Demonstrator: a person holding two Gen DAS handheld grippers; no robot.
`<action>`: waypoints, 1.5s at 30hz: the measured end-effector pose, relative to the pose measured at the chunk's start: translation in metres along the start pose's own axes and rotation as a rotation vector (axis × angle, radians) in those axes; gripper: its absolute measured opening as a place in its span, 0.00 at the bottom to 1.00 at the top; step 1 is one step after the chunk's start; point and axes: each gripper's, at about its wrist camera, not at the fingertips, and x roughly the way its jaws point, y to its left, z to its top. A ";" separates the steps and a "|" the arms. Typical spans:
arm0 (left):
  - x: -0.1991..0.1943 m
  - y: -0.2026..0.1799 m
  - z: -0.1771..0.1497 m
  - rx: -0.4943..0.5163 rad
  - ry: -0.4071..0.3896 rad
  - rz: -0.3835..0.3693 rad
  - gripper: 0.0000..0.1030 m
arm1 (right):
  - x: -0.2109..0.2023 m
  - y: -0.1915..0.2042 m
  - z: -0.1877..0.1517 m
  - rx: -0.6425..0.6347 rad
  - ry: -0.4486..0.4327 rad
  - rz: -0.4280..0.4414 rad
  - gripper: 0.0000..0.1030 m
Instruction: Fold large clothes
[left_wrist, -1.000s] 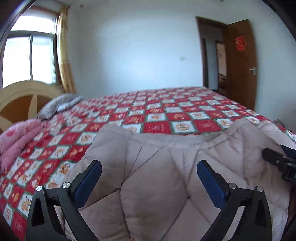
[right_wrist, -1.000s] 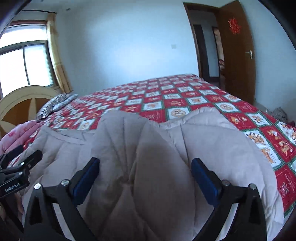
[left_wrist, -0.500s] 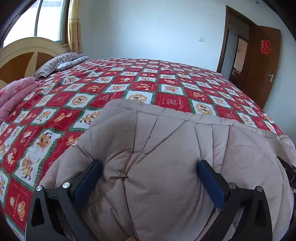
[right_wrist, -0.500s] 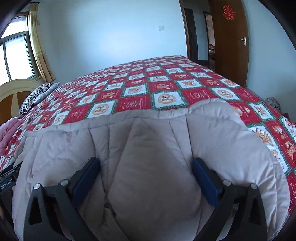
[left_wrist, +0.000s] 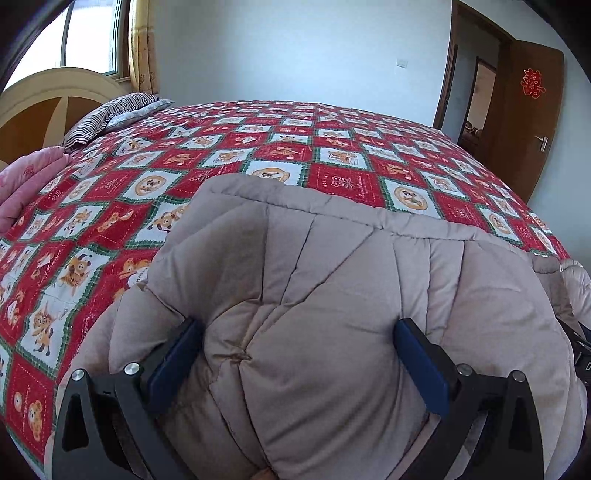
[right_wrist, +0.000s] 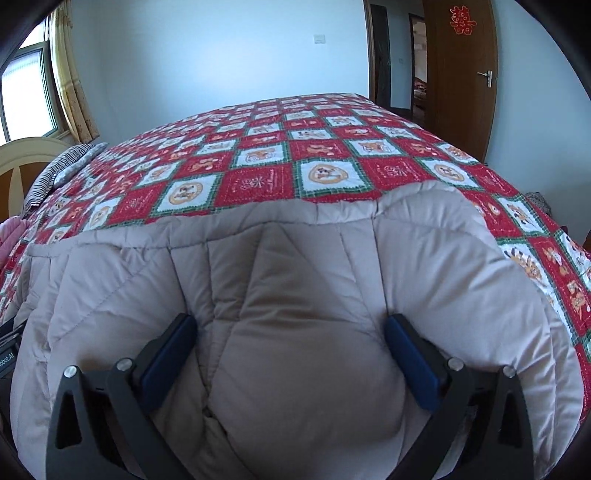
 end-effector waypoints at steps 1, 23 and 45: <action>0.001 0.000 0.000 0.001 0.002 0.001 0.99 | 0.001 0.000 0.000 -0.002 0.003 -0.004 1.00; 0.005 -0.002 -0.001 0.014 0.019 0.023 0.99 | 0.013 0.012 -0.001 -0.067 0.064 -0.094 1.00; 0.002 0.005 -0.002 -0.023 0.003 -0.019 0.99 | -0.033 0.071 -0.050 -0.150 -0.008 0.027 1.00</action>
